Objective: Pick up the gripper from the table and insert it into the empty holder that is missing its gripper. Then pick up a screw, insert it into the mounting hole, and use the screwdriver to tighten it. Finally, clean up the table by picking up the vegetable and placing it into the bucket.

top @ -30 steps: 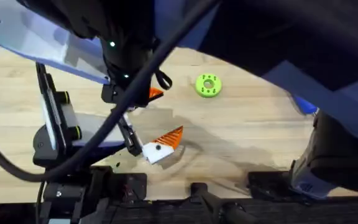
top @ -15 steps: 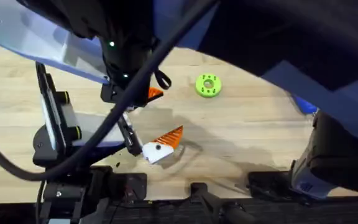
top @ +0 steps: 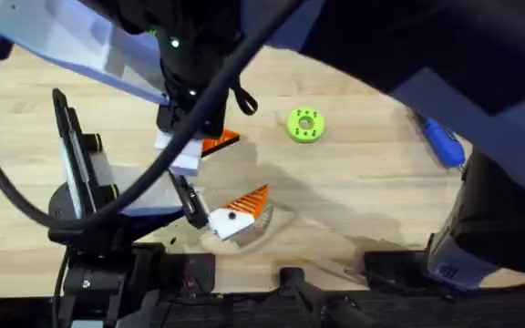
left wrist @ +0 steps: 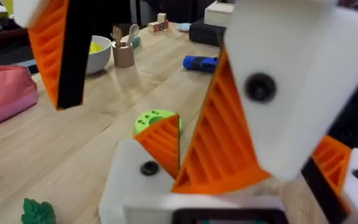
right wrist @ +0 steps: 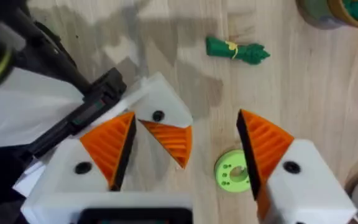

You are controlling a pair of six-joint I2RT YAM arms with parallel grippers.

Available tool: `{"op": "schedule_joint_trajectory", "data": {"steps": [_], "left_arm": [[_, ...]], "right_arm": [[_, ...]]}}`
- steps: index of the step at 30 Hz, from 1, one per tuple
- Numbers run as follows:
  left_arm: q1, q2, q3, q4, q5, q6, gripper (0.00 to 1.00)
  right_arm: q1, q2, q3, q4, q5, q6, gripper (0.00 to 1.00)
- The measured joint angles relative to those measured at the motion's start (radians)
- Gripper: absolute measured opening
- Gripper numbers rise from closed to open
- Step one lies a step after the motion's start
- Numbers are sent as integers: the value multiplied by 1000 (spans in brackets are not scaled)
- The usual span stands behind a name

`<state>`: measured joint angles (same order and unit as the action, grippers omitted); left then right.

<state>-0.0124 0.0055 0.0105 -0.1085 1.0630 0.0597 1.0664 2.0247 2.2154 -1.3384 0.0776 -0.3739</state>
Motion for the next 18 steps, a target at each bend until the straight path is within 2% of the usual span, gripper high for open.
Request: {"op": "schedule_joint_trajectory", "data": {"steps": [6,12,18], "left_arm": [[0,0,0,0,3,1,986],[0,0,0,0,3,1,986],[0,0,0,0,3,1,986]], "right_arm": [[-28,0,0,16,-13,56,937],[-96,-6,0,38,-19,167,938],[-147,-87,0,35,-19,259,939]]}}
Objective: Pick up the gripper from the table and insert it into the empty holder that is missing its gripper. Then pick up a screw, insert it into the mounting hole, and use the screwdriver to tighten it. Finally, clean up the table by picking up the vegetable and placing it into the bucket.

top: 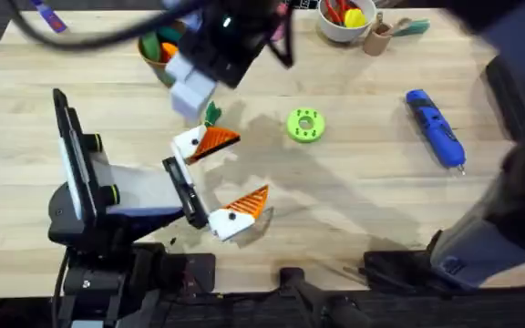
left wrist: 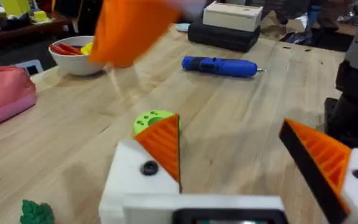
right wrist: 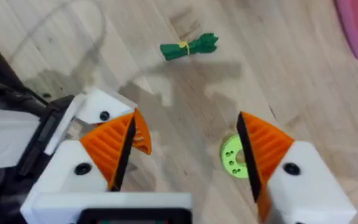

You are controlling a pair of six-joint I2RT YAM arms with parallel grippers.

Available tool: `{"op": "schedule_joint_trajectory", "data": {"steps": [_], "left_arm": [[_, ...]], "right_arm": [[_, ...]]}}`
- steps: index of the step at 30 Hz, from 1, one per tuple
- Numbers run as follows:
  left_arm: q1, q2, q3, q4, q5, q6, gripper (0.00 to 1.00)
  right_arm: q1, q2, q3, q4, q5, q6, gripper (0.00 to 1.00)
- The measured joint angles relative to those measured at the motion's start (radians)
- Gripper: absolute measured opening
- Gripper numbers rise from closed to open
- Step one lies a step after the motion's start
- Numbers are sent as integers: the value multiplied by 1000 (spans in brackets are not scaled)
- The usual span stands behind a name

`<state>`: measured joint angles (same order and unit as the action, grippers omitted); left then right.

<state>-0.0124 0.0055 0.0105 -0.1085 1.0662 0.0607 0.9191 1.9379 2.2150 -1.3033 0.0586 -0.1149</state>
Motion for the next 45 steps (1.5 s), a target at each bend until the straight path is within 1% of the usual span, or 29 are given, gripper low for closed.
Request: {"op": "schedule_joint_trajectory", "data": {"steps": [3,5,8,13,18,21,23,28,32,35,45], "left_arm": [[0,0,0,0,0,0,986],[0,0,0,0,0,0,985],[0,0,0,0,0,0,985],[0,0,0,0,0,0,985],[0,0,0,0,0,0,985],[0,0,0,0,0,0,985],[0,0,0,0,0,0,985],[0,0,0,0,0,0,985],[0,0,0,0,0,0,985],[0,0,0,0,0,0,985],[0,0,0,0,0,0,985]], "right_arm": [[-18,-67,-22,2,0,34,940],[-31,-117,-68,10,0,55,940],[-54,-193,-175,49,-3,89,940],[-115,-322,-408,160,-4,158,940],[-213,-485,-631,243,-4,239,940],[-285,-578,-729,284,-4,274,940],[-344,-624,-771,282,-5,291,941],[-492,-659,-827,278,-3,310,940],[-555,-659,-842,279,-4,318,941],[-569,-660,-843,283,-4,321,940],[-570,-659,-843,301,-4,321,940]]}}
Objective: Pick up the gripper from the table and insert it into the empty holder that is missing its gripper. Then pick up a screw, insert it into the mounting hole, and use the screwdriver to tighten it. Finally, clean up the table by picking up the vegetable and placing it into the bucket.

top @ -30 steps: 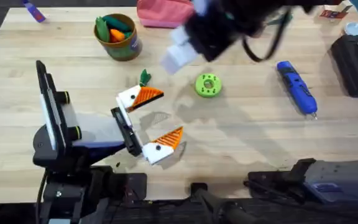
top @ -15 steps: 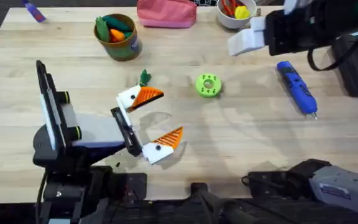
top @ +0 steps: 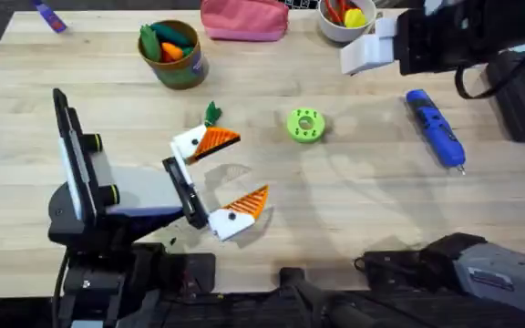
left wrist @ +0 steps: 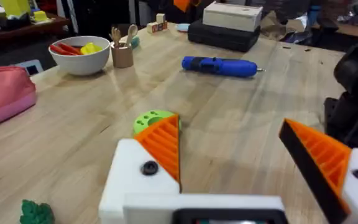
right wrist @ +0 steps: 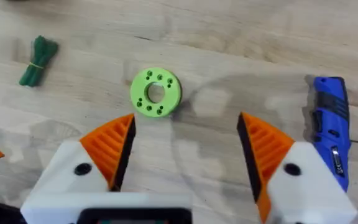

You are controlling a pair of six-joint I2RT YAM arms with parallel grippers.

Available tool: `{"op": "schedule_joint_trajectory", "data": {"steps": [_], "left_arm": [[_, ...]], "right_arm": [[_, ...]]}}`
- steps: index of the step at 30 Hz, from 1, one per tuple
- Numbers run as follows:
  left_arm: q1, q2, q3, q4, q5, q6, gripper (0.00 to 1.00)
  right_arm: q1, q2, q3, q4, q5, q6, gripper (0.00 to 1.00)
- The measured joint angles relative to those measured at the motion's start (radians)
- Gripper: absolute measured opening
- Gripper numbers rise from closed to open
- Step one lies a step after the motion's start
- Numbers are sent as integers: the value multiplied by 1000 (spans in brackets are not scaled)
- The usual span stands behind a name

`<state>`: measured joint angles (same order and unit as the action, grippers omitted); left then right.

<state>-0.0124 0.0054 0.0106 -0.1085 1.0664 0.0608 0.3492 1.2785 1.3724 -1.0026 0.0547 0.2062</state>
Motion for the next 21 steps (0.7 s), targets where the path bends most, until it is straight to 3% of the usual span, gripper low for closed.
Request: {"op": "schedule_joint_trajectory", "data": {"steps": [11,13,18,21], "left_arm": [[0,0,0,0,0,-2,961],[0,0,0,0,1,3,784],[0,0,0,0,3,7,45],[0,0,0,0,4,6,8]], "right_arm": [[-1,0,0,-41,0,1,940],[-4,0,-3,-45,0,6,941],[-53,0,-46,-44,-1,24,943],[-121,0,-83,-45,-3,26,941]]}}
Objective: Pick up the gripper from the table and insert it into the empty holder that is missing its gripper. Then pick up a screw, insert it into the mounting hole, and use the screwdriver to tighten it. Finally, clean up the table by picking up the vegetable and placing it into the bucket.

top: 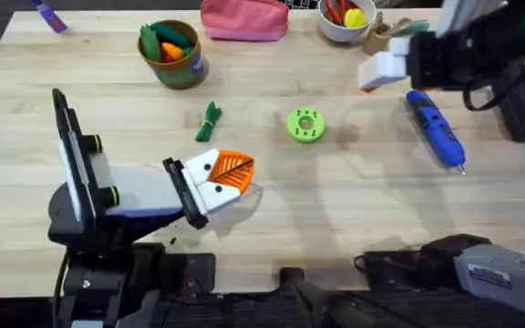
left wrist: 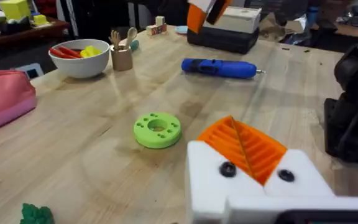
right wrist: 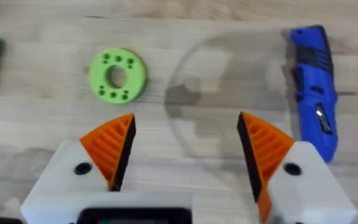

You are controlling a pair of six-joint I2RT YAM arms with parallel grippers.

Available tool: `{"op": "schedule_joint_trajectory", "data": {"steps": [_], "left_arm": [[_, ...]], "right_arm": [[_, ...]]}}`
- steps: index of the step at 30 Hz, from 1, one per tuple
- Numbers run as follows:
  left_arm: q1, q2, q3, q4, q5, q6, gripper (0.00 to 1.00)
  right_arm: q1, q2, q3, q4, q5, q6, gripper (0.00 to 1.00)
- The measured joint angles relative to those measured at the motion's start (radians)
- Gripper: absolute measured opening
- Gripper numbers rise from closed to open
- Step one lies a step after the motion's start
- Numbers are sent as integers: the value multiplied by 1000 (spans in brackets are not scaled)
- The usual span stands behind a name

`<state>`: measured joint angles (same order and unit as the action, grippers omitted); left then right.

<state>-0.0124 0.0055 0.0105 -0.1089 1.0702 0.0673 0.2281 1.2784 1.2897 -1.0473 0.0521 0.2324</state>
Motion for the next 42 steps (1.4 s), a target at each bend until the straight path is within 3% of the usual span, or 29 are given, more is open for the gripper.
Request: {"op": "schedule_joint_trajectory", "data": {"steps": [12,17,25,42], "left_arm": [[0,0,0,0,0,0,7],[0,0,0,0,0,0,7],[0,0,0,0,0,0,7],[0,0,0,0,0,0,7]], "right_arm": [[-306,0,-29,-24,0,-96,947],[-390,0,-55,6,0,-146,951],[-442,92,-189,130,3,-314,967],[-474,233,-196,227,4,-594,970]]}}
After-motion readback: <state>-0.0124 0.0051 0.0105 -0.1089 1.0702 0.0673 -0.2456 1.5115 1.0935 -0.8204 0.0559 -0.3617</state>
